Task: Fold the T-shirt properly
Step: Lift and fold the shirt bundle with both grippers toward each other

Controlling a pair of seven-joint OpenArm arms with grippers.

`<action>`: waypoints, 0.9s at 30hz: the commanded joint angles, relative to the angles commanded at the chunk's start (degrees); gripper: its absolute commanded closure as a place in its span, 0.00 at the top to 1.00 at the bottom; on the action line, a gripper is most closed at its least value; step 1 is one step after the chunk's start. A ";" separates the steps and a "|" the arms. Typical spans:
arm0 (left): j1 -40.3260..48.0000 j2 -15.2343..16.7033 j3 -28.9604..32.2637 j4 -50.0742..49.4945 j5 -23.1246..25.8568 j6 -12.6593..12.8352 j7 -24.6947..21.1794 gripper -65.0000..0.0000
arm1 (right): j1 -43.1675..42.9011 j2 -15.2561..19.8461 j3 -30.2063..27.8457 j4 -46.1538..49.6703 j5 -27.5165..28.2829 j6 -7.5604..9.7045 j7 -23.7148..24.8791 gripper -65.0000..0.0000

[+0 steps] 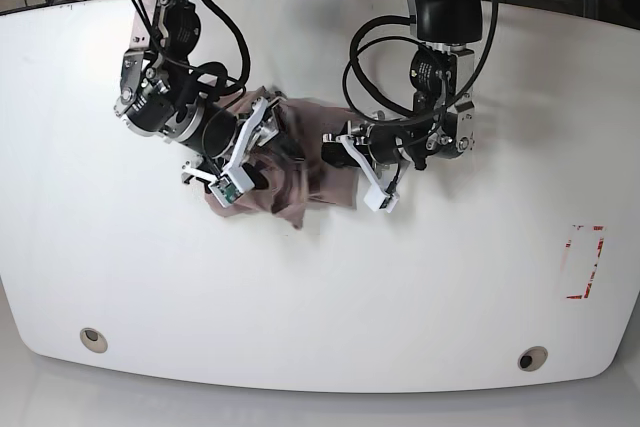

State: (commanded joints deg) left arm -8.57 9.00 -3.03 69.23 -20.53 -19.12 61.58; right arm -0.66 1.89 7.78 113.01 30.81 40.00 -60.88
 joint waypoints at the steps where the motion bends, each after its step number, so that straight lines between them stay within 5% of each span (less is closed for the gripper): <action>1: -0.09 0.00 0.09 0.00 0.00 0.00 0.00 0.11 | 0.00 -0.09 0.00 0.26 0.00 0.00 0.00 0.81; 9: -0.35 0.00 0.00 0.09 -0.62 -0.09 0.00 0.11 | -0.09 0.00 0.35 1.49 0.44 0.00 0.00 0.76; 21: -2.46 -1.75 0.00 0.79 -12.40 -0.09 0.00 0.33 | -0.09 2.29 6.77 2.11 0.53 0.00 -0.44 0.70; 27: -2.81 -4.03 -0.09 6.86 -17.32 -0.09 0.09 0.36 | -0.26 2.29 9.93 1.76 0.35 0.00 -3.08 0.70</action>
State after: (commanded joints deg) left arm -11.38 4.97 -3.12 76.09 -37.85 -19.21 61.67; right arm -0.92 4.18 17.71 114.77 31.16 40.00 -63.96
